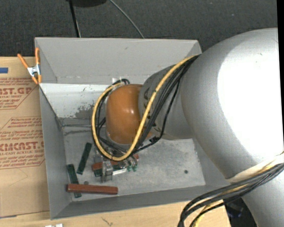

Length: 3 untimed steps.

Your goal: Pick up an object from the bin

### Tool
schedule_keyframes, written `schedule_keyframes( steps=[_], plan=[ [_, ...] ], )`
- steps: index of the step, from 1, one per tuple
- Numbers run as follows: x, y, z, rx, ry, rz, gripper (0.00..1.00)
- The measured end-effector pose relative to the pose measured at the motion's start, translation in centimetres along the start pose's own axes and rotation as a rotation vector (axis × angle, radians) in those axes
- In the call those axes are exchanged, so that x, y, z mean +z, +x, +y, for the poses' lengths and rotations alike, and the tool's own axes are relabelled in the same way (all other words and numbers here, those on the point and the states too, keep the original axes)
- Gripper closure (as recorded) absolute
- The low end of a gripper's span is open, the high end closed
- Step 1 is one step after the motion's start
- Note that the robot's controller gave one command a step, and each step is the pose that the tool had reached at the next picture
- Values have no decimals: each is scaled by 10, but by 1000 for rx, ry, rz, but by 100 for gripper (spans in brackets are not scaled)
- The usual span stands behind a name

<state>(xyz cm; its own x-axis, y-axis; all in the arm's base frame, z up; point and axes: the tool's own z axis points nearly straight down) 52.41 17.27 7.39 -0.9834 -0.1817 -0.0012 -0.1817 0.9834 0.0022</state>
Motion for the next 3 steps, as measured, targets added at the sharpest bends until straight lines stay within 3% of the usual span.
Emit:
schedule_keyframes(
  steps=[2, 3],
  plan=[
    [-1, 0, 0, 0, 0, 0, 100],
    [-43, -22, -44, -18, 0, -4, 100]
  ],
)
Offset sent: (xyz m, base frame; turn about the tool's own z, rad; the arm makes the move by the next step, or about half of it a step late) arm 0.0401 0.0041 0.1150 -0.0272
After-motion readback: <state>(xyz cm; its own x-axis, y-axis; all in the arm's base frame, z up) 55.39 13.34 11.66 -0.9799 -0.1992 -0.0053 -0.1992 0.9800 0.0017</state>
